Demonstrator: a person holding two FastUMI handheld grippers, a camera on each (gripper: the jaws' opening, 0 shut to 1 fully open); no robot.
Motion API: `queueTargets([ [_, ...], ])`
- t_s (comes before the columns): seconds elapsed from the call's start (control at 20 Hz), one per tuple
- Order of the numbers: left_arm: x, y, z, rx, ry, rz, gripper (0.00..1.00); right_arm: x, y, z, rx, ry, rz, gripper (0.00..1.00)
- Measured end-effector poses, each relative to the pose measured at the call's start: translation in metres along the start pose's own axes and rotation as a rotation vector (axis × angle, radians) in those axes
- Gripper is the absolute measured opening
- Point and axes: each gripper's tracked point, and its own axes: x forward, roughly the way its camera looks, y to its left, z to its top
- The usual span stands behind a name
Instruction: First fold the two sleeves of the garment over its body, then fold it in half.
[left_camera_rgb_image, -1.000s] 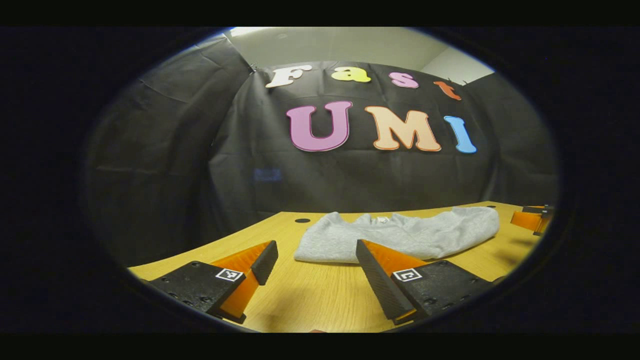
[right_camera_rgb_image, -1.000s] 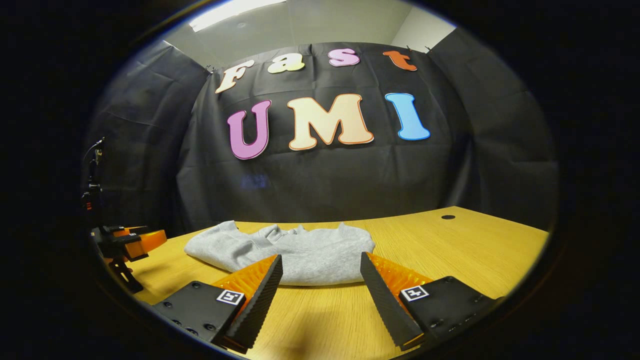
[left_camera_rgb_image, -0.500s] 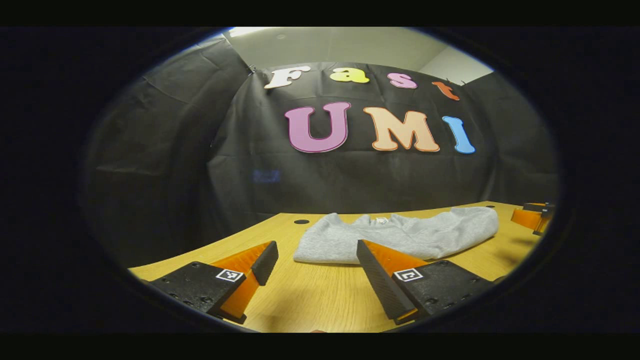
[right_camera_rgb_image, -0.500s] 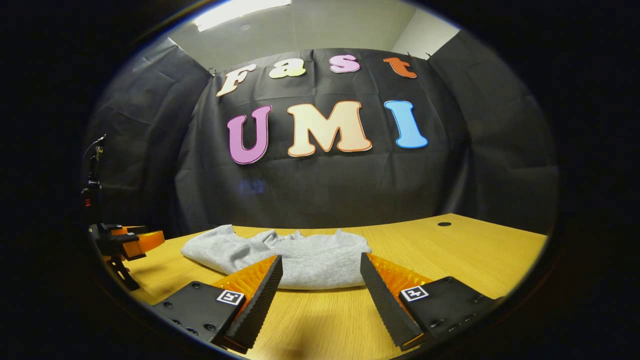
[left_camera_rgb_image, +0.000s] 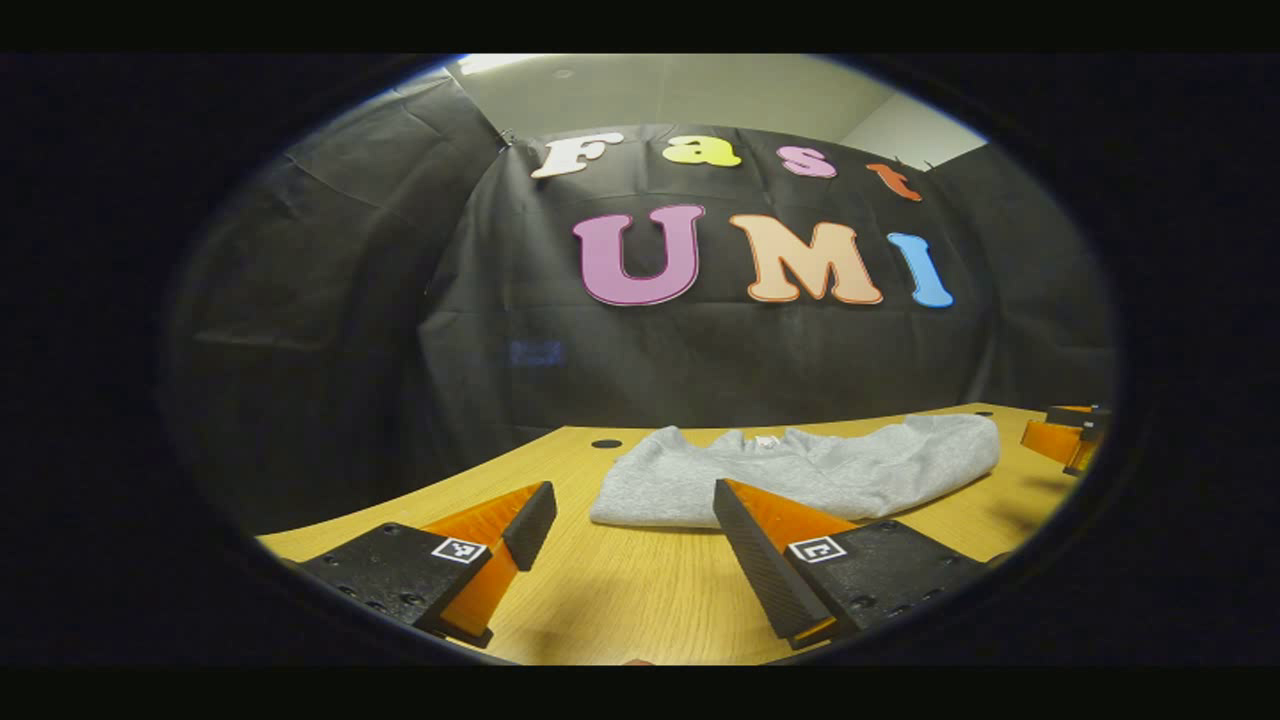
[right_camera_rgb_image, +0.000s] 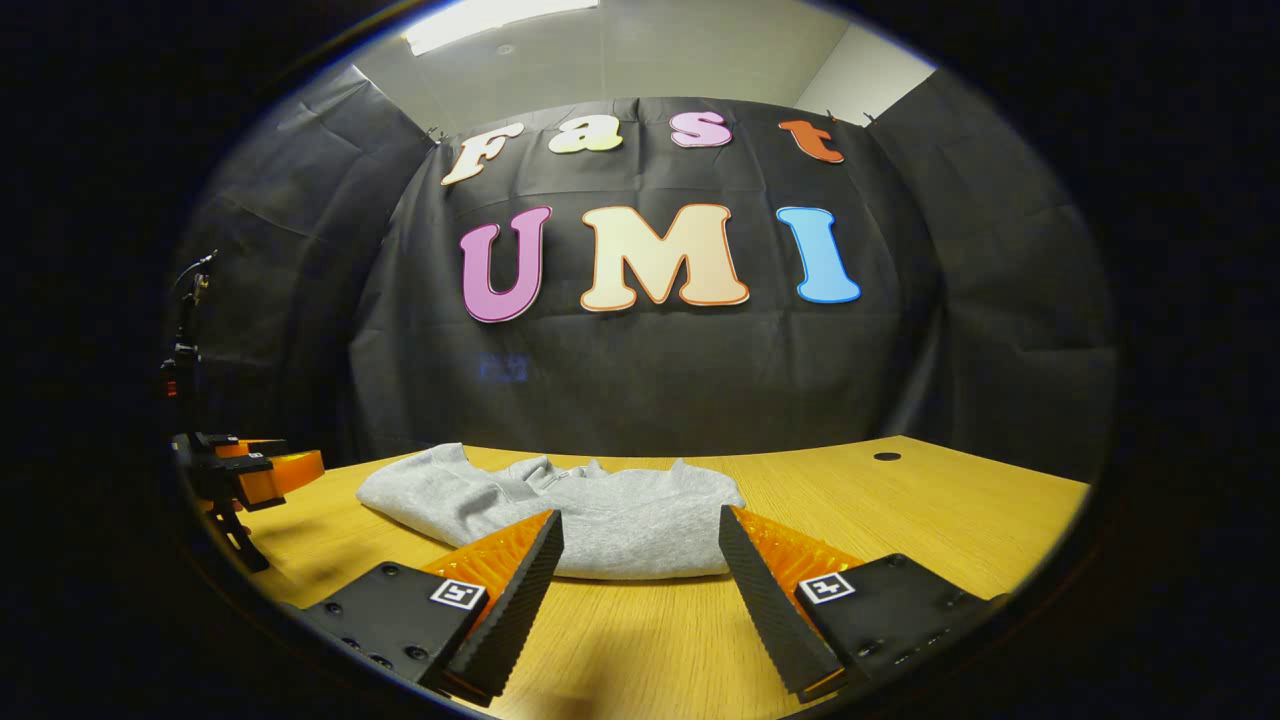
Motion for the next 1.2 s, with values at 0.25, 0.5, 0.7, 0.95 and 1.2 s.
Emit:
queueTargets([
  [0.25,-0.0012,0.0003,0.0008,0.0,0.001,0.0,0.93,-0.0005,-0.0003,0.0,0.0,0.001,-0.002,0.97],
  [0.5,-0.0013,-0.0001,0.0009,0.001,0.0,0.0,0.93,-0.0004,0.0003,0.0003,0.0,0.001,-0.003,0.97],
  [0.7,-0.0023,0.0003,0.0016,0.002,-0.001,0.0,0.93,-0.0004,0.0002,0.0001,0.0,0.001,-0.002,0.97],
  [0.95,-0.0016,0.0012,0.0011,0.001,0.0,-0.001,0.93,0.0001,0.0002,-0.0005,0.001,0.001,0.0,0.97],
  [1.2,-0.0009,0.0014,0.001,0.002,0.0,-0.001,0.92,-0.0005,0.0007,-0.0003,0.001,0.002,0.002,0.97],
])
